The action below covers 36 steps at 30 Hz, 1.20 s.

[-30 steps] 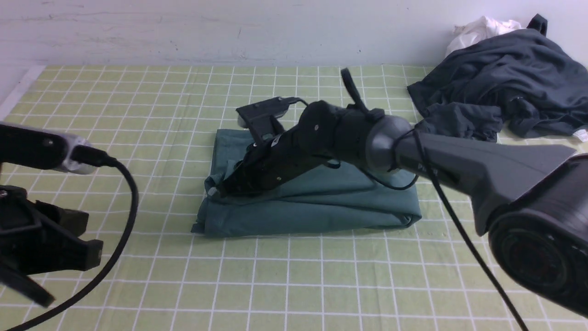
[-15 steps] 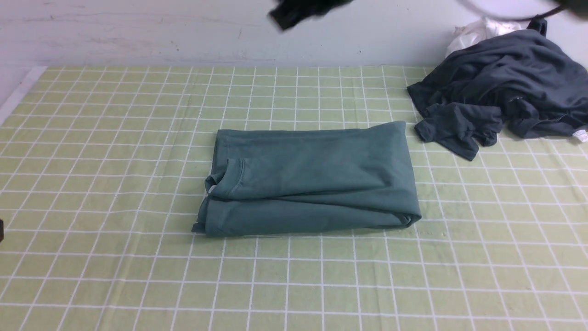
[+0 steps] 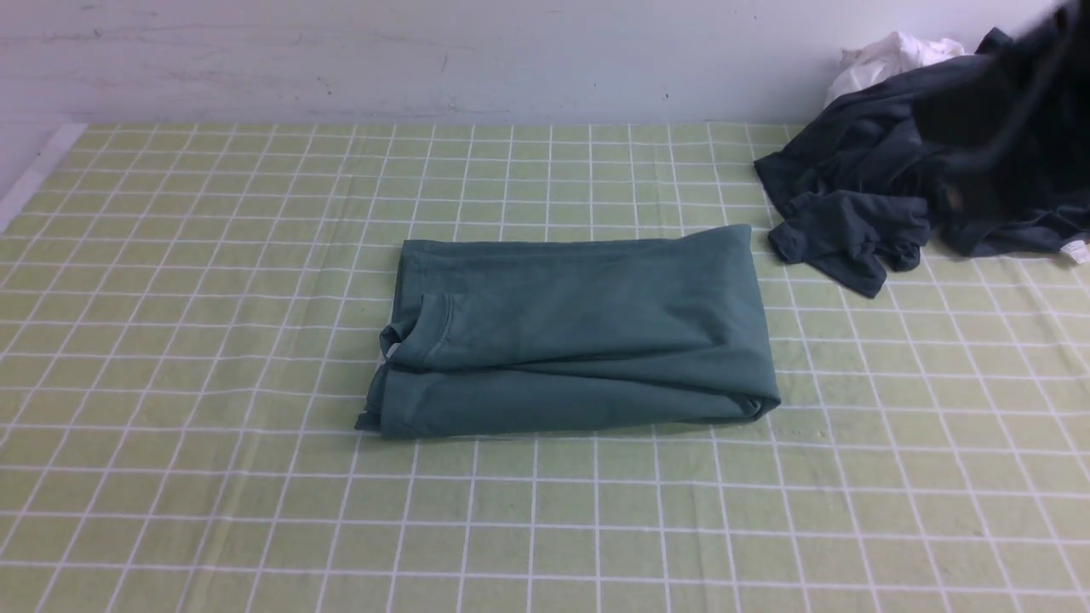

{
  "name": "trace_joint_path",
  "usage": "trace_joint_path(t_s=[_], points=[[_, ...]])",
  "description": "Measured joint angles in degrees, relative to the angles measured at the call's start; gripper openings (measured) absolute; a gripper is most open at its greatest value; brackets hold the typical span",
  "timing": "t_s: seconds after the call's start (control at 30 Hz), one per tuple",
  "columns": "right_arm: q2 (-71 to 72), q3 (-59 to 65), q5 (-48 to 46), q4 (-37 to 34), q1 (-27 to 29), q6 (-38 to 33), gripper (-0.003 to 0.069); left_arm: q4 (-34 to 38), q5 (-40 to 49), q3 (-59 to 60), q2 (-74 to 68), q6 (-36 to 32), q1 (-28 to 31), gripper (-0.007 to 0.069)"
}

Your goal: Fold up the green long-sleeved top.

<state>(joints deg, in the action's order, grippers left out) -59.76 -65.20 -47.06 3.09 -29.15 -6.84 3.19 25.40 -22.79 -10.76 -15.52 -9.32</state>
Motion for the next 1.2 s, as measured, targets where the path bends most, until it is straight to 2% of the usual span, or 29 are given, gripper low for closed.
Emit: trace_joint_path(t_s=[0.2,0.33,0.53,0.67,0.77,0.9,1.07,1.2], points=[[17.0,30.6,23.6,-8.7,0.0,0.5,-0.0014,0.0,0.1,0.0,0.0,0.0,0.0,0.0006],[23.3,45.3,31.8,-10.3,0.0,0.6,-0.0014,0.0,0.1,0.0,0.0,0.0,0.0,0.0006],[26.8,58.3,33.2,-5.8,0.0,0.6,-0.0014,0.0,0.1,0.0,0.0,0.0,0.0,0.0006],[27.3,61.7,33.5,-4.7,0.0,0.6,-0.0014,0.0,0.2,0.0,0.0,0.0,0.0,0.0006],[31.3,64.9,37.1,-3.7,0.6,0.6,-0.0014,0.0,0.2,0.0,0.0,0.0,0.0,0.0006],[39.5,66.7,40.5,-2.1,4.0,0.6,-0.0014,0.0,0.3,0.0,0.0,0.0,0.0,0.0006],[54.4,66.7,40.3,-1.7,14.0,0.1,-0.0014,0.0,0.3,0.0,0.0,0.0,0.0,0.0006],[59.9,66.7,37.1,-1.7,21.2,1.7,-0.0014,0.0,0.3,0.0,0.0,0.0,0.0,0.0006]])
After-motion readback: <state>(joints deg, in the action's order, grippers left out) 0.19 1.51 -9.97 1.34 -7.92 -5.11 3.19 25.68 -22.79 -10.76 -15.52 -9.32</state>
